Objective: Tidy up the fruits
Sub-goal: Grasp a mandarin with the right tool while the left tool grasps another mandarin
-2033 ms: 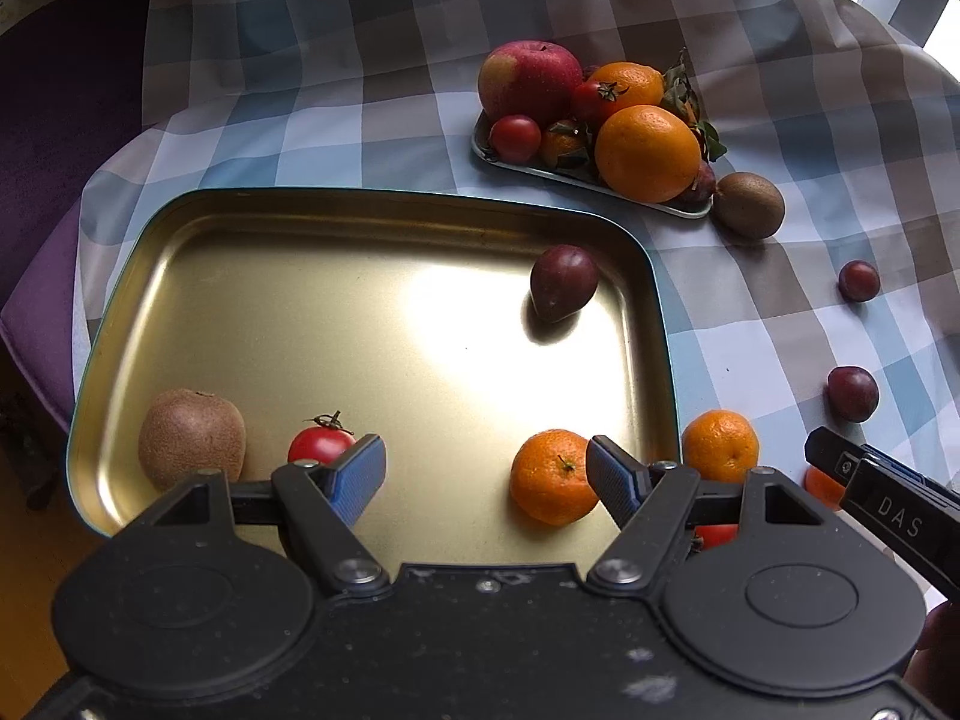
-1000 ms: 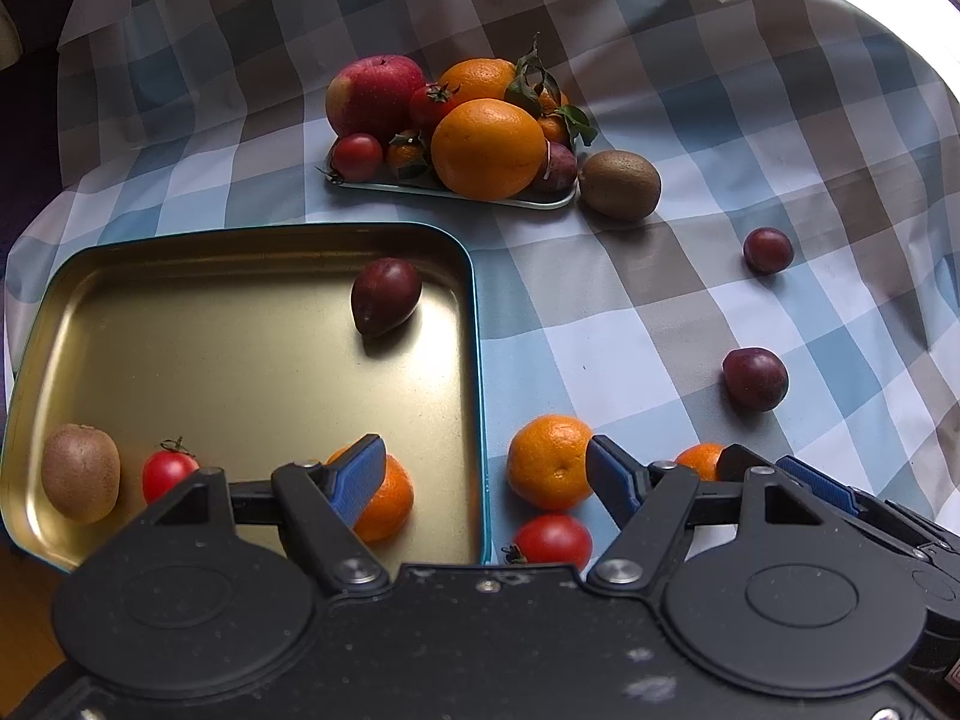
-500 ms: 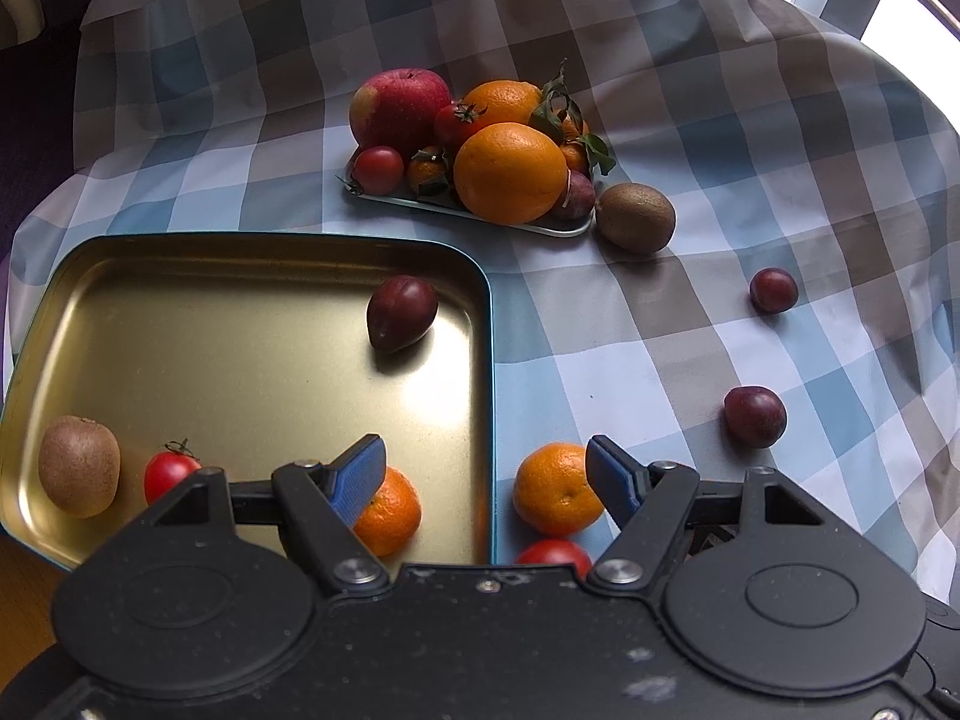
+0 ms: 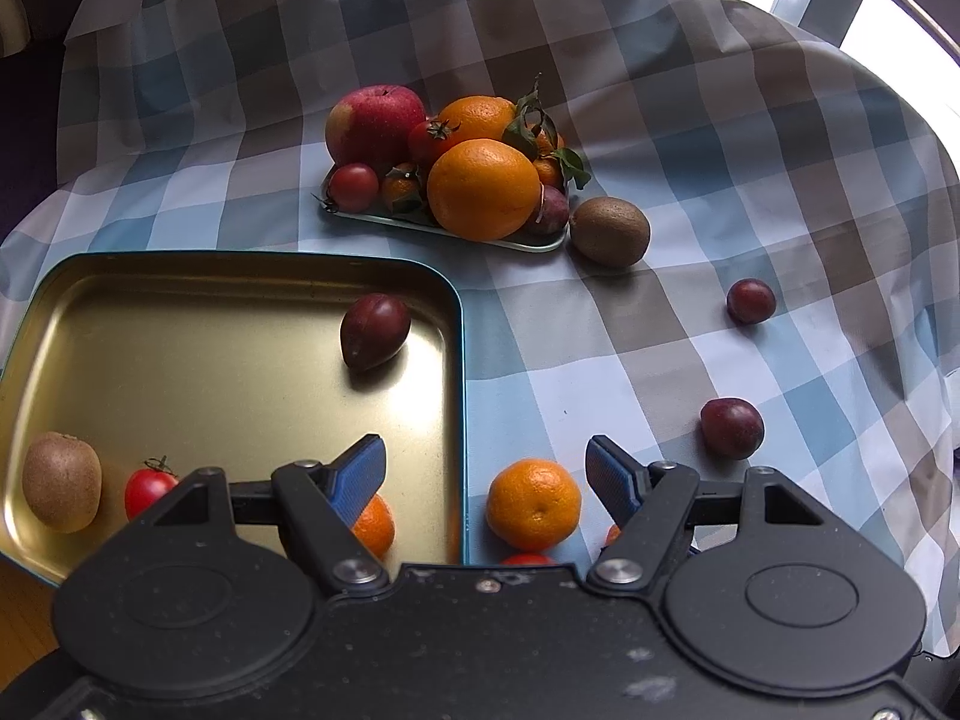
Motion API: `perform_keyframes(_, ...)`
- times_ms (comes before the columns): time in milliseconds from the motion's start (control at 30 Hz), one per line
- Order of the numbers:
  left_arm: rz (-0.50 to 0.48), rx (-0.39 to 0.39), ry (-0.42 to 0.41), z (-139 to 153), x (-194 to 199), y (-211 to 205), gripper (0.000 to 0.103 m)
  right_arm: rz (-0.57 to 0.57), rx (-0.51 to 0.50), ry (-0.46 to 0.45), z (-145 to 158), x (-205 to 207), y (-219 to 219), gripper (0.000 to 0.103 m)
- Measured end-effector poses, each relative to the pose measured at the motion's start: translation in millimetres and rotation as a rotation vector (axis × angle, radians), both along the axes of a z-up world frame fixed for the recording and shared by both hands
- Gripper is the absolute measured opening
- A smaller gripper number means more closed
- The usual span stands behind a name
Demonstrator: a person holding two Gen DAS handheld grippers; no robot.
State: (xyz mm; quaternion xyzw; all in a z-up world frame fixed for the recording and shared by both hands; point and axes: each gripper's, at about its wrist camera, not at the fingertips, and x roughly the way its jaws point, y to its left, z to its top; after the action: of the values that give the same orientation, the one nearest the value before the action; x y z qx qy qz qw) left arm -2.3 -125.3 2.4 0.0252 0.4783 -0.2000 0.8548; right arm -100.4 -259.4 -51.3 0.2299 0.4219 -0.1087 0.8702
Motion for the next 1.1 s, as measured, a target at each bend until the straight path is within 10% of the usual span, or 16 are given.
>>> perform_keyframes(533, -0.066, 0.052, -0.020, -7, -10, -24, 0.076, -0.109, -0.050, -0.008, 5, -13, -16, 0.042)
perform_keyframes(700, -0.098, 0.090, -0.015, -13, -16, -44, 0.076, -0.168, -0.086, -0.030, 10, -26, -33, 0.018)
perform_keyframes(1100, -0.075, 0.252, -0.001, -41, -21, -81, 0.078, -0.222, -0.077, -0.005, 5, -56, -58, 0.023)
